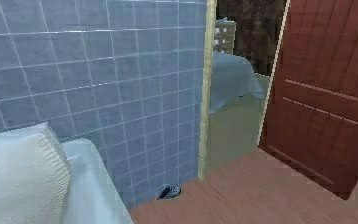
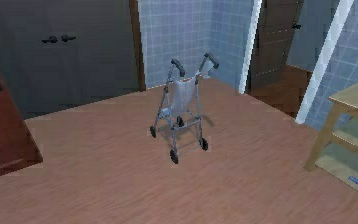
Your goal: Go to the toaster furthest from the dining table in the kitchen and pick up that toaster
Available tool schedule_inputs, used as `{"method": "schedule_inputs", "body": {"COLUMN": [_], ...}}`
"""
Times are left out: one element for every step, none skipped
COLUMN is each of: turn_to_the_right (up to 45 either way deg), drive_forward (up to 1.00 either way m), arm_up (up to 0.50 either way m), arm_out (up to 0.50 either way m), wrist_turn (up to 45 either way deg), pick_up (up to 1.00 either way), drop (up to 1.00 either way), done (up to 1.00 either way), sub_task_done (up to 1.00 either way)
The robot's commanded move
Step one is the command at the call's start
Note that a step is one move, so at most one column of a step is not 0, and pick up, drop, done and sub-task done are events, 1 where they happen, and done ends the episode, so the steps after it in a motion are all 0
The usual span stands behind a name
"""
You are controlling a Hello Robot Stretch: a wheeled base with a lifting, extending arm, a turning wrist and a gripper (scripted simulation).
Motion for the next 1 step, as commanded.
{"method": "schedule_inputs", "body": {"turn_to_the_right": [6.0], "drive_forward": [0.0], "arm_up": [0.0], "arm_out": [0.0], "wrist_turn": [0.0], "pick_up": [0.0], "drop": [0.0], "done": [0.0], "sub_task_done": [0.0]}}
